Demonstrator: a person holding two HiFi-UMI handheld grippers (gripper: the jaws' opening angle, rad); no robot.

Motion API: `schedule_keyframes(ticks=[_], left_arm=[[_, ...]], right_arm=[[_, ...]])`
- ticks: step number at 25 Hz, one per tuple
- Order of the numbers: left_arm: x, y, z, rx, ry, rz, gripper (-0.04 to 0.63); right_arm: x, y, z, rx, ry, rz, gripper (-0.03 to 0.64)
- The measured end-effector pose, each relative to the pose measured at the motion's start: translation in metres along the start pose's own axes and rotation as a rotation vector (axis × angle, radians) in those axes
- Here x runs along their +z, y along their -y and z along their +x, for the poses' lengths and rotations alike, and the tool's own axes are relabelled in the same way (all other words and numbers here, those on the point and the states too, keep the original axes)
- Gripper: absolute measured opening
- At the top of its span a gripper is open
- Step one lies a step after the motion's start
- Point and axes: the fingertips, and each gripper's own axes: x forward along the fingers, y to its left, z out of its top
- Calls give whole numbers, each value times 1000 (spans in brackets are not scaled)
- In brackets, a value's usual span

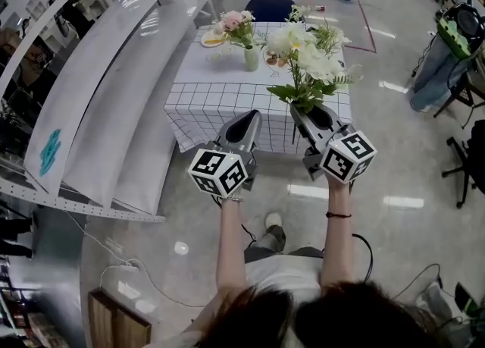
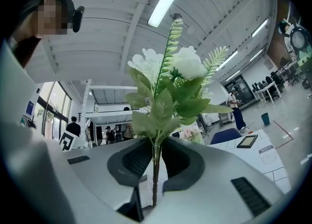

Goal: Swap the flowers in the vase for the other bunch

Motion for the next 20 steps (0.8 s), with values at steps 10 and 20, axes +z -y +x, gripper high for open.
schedule_keyframes(ticks=[10,20], left_arm=[[3,-57,28,-58,-16,-26,11],[4,-88,34,-50,-19,-36,11]], right_arm=[[-14,24,53,-54,-5,0,57],[-20,40,78,-69,5,21,57]])
